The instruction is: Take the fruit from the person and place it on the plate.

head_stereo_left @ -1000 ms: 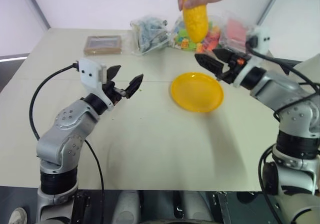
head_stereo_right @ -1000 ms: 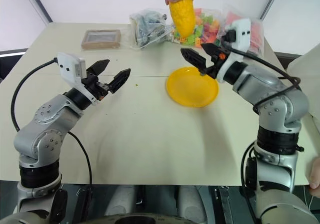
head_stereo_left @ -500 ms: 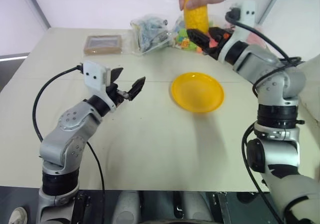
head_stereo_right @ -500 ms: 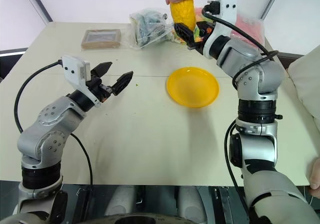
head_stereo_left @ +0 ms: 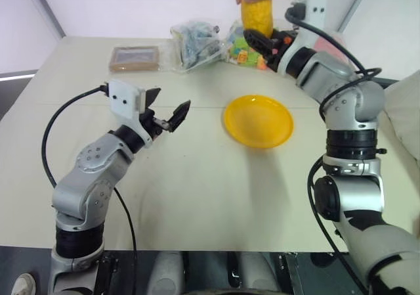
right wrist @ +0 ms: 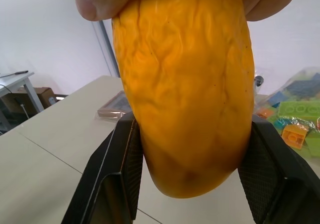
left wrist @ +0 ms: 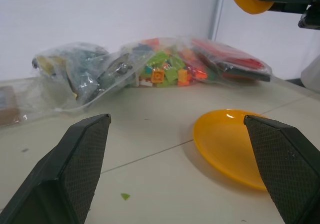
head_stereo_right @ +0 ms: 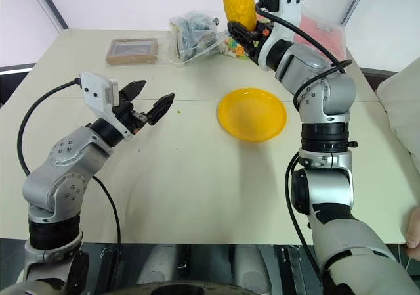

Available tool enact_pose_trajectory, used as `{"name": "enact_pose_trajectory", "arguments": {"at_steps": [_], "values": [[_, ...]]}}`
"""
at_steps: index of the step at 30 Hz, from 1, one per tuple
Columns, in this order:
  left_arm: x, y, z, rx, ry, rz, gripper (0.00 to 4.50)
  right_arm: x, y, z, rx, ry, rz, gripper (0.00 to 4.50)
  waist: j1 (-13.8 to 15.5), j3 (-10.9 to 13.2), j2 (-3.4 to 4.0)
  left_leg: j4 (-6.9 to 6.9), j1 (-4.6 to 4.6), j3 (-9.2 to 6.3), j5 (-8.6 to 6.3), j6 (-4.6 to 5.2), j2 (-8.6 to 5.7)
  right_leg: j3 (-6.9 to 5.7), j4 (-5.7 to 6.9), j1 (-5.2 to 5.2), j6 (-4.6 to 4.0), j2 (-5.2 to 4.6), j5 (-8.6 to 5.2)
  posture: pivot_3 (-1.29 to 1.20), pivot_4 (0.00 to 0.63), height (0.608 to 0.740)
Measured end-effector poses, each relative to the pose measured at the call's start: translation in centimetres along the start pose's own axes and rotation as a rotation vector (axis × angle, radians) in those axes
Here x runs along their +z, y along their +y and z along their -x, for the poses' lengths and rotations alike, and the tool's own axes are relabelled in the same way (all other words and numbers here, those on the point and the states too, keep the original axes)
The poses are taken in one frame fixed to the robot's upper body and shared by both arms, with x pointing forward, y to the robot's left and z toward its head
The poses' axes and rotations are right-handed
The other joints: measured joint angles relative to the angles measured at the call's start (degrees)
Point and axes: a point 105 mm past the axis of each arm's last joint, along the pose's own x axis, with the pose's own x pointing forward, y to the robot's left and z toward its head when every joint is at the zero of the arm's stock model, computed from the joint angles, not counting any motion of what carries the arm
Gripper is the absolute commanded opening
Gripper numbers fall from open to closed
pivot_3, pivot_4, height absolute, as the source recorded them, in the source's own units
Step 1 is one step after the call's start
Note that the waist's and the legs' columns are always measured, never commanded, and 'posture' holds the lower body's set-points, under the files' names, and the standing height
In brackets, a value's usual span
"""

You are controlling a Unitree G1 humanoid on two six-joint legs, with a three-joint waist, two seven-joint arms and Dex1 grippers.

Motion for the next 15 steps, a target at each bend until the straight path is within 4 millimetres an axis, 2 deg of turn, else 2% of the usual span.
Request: {"name": "enact_pose_trajectory", "arguments": {"at_steps": [5, 7, 10, 13, 15], "values": [[0.0, -0.1, -0.1, -0.002, 0.0, 0.0, 4.5, -0.2, -0.1, 0.0, -0.01, 0.01, 0.017, 2.01, -0.1, 0.0, 0.0, -0.01, 0.0, 0.0, 0.0, 0.0, 0.0, 0.0, 0.0, -0.01, 0.0, 0.0, 0.0, 0.0, 0.15, 0.731], [0.0, -0.1, -0.1, -0.002, -0.001, 0.001, 4.5, -0.9, -0.1, 0.2, -0.015, 0.029, 0.022, 2.01, 0.0, 0.0, 0.0, -0.01, 0.0, 0.0, 0.0, 0.0, 0.0, 0.0, -0.01, -0.01, 0.0, 0.0, 0.0, 0.0, 0.15, 0.731], [0.0, -0.1, -0.1, 0.003, -0.006, 0.013, 4.5, -3.8, -0.7, 0.8, -0.047, 0.119, 0.021, 2.01, 0.1, 0.0, 0.0, -0.01, -0.01, 0.0, 0.0, 0.0, 0.0, 0.0, -0.01, 0.0, 0.0, -0.02, 0.0, 0.0, 0.15, 0.731], [0.3, 0.2, -0.1, 0.011, -0.009, 0.007, 4.5, -9.2, -2.3, 2.5, -0.15, 0.288, 0.03, 2.01, 0.1, 0.0, 0.0, -0.01, -0.02, 0.02, 0.0, 0.0, -0.01, 0.0, -0.01, -0.01, 0.0, -0.02, 0.0, 0.0, 0.15, 0.731], [0.3, 0.4, 0.0, 0.014, -0.004, -0.002, 4.5, -12.2, -3.0, 3.7, -0.194, 0.377, 0.052, 2.01, 0.0, 0.0, 0.01, -0.02, -0.03, 0.02, 0.0, 0.0, -0.01, 0.01, -0.01, -0.04, 0.0, -0.02, 0.0, 0.0, 0.15, 0.731]]}}
